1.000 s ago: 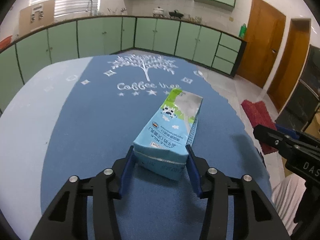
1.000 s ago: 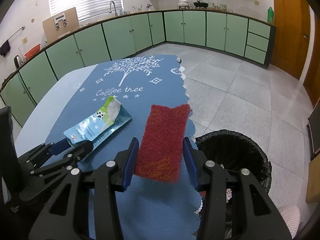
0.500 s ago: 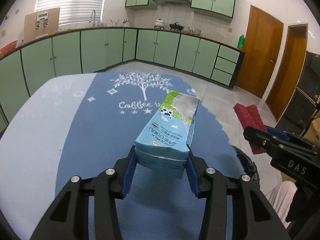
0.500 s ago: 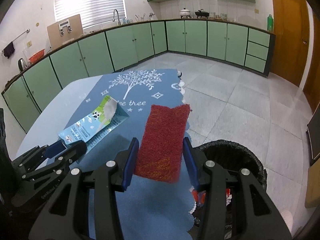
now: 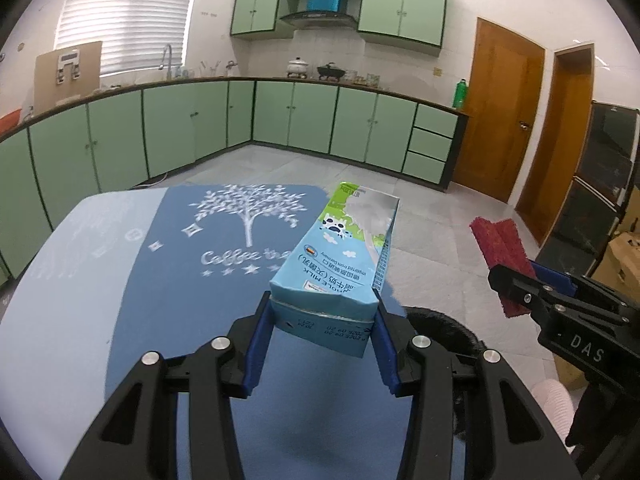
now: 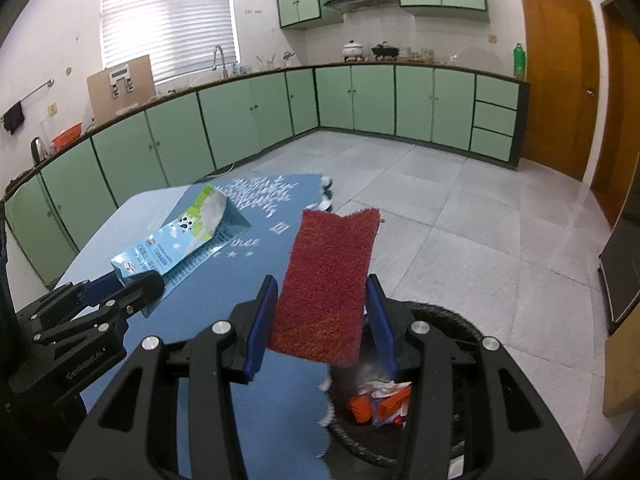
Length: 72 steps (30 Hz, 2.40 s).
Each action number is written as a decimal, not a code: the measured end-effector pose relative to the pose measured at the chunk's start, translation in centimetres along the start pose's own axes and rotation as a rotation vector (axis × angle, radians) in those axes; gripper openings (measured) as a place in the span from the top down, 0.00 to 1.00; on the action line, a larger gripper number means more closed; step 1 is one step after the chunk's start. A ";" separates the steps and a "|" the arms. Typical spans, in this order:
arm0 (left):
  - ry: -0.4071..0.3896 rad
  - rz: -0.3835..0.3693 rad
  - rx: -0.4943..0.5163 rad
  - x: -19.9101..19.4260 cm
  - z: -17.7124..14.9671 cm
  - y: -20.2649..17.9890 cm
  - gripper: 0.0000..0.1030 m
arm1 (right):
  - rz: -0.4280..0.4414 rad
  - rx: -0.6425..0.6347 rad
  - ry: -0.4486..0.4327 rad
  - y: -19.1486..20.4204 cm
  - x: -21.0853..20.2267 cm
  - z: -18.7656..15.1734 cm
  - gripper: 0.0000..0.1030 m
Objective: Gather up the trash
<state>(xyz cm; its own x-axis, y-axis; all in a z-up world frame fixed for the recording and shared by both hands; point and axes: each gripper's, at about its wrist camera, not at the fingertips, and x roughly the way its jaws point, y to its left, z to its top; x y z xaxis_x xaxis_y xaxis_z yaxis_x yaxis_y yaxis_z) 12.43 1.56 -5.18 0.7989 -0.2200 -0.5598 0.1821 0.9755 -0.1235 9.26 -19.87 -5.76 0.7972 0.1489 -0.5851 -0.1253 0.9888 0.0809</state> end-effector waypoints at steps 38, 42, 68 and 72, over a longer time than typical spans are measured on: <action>0.213 -0.231 0.184 13.6 -1.6 -17.3 0.56 | -0.245 0.183 0.139 -17.6 5.2 -6.7 0.51; 0.257 -0.258 0.179 14.7 -1.8 -17.3 0.47 | -0.249 0.189 0.174 -17.9 6.7 -6.7 0.43; 0.125 -0.180 0.112 4.2 1.2 -10.8 0.10 | -0.113 0.183 0.062 -12.9 -2.4 -3.1 0.05; 0.096 -0.156 0.109 1.7 1.3 -9.9 0.09 | -0.090 0.147 0.032 -11.1 -4.9 -2.5 0.05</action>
<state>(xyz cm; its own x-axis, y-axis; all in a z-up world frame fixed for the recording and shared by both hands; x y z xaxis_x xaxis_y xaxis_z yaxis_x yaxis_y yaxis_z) 12.73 -8.48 -3.79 0.6986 -0.3622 -0.6171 0.3648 0.9222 -0.1283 5.30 -31.61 -5.78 0.7820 0.0616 -0.6202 0.0351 0.9892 0.1425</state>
